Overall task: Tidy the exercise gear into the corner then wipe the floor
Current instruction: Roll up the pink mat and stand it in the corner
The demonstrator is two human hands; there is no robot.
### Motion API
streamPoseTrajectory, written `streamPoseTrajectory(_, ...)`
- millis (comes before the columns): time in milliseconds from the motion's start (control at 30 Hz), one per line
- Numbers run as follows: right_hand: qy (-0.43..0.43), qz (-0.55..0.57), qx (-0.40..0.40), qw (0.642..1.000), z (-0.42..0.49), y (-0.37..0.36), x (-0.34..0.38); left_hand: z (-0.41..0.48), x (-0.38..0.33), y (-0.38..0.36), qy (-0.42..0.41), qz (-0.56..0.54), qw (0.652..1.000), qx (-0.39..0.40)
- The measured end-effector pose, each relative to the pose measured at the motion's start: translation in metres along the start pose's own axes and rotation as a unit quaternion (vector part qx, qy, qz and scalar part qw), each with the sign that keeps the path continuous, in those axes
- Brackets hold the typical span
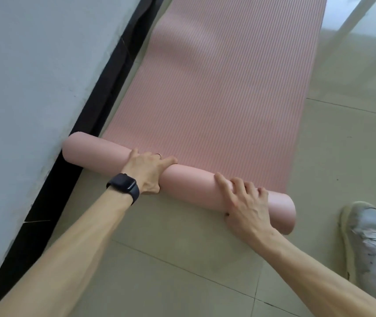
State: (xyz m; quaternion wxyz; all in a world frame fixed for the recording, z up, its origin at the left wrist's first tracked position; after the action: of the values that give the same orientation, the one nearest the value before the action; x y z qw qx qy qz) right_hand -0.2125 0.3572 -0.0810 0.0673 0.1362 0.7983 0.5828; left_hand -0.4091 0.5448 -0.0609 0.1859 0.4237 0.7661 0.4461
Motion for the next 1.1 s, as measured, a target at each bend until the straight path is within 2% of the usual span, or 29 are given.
streamPoseTrajectory(67, -0.004, 0.026, -0.001, 1.000, 0.014, 0.025, -0.010, 0.002, 0.003, 0.026, -0.003, -0.024, 1.000, 0.012)
streamPoseTrajectory(167, 0.006, 0.104, 0.039, 0.994, 0.033, 0.068, -0.029, 0.006, 0.009, 0.070, -0.001, -0.092, 0.994, 0.064)
streamPoseTrajectory(233, -0.009, 0.124, 0.088, 0.988, 0.047, 0.085, -0.041, 0.013, 0.008, 0.084, 0.013, -0.136, 0.985, 0.102)
streamPoseTrajectory(367, -0.039, 0.080, 0.220, 0.971, 0.076, 0.075, -0.045, 0.033, -0.006, 0.067, 0.045, -0.152, 0.976, 0.149)
streamPoseTrajectory(400, -0.048, 0.084, 0.232, 0.968, 0.081, 0.067, -0.043, 0.035, -0.009, 0.058, 0.041, -0.128, 0.982, 0.131)
streamPoseTrajectory(533, -0.053, 0.093, 0.250, 0.962, 0.099, 0.039, -0.040, 0.020, -0.016, 0.020, -0.003, -0.028, 0.999, -0.041)
streamPoseTrajectory(633, -0.043, 0.075, 0.219, 0.972, 0.095, 0.037, -0.043, 0.006, -0.023, -0.011, -0.023, 0.027, 0.999, -0.039)
streamPoseTrajectory(733, 0.000, 0.037, 0.038, 0.999, 0.060, 0.027, -0.030, 0.023, -0.025, -0.014, 0.026, 0.009, 0.999, -0.044)
streamPoseTrajectory(800, 0.060, 0.028, -0.047, 0.997, 0.033, 0.008, -0.021, 0.044, -0.021, 0.002, 0.025, 0.003, 0.999, -0.044)
streamPoseTrajectory(867, 0.075, 0.003, -0.035, 0.997, 0.031, -0.007, -0.022, 0.056, -0.016, 0.018, 0.011, 0.043, 0.998, -0.046)
streamPoseTrajectory(933, 0.056, -0.010, 0.017, 0.998, 0.055, -0.003, -0.032, 0.056, -0.015, 0.023, 0.070, 0.015, 0.991, -0.110)
streamPoseTrajectory(967, 0.050, -0.003, 0.034, 0.998, 0.073, 0.004, -0.037, 0.053, -0.018, 0.022, 0.126, -0.034, 0.975, -0.181)
streamPoseTrajectory(1033, 0.054, 0.037, 0.053, 0.996, 0.108, 0.024, -0.051, 0.046, -0.038, 0.013, 0.228, -0.146, 0.904, -0.331)
streamPoseTrajectory(1067, 0.062, 0.061, 0.063, 0.994, 0.122, 0.034, -0.059, 0.045, -0.051, 0.009, 0.258, -0.186, 0.875, -0.364)
streamPoseTrajectory(1100, 0.071, 0.081, 0.073, 0.992, 0.132, 0.042, -0.066, 0.047, -0.062, 0.006, 0.274, -0.218, 0.863, -0.365)
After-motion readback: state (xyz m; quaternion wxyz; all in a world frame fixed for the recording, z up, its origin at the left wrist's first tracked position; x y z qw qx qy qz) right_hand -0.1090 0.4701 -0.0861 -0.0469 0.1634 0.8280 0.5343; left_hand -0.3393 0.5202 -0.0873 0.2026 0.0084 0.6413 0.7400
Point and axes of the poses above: each hand's wrist, its own z-axis towards the middle knuckle, its own y-axis out of the back of the hand, x = y × z, the point moved 1 cm from there along z, towards the middle knuckle, and after that the axes turned 7 degrees about -y, right-handed, at the moved point
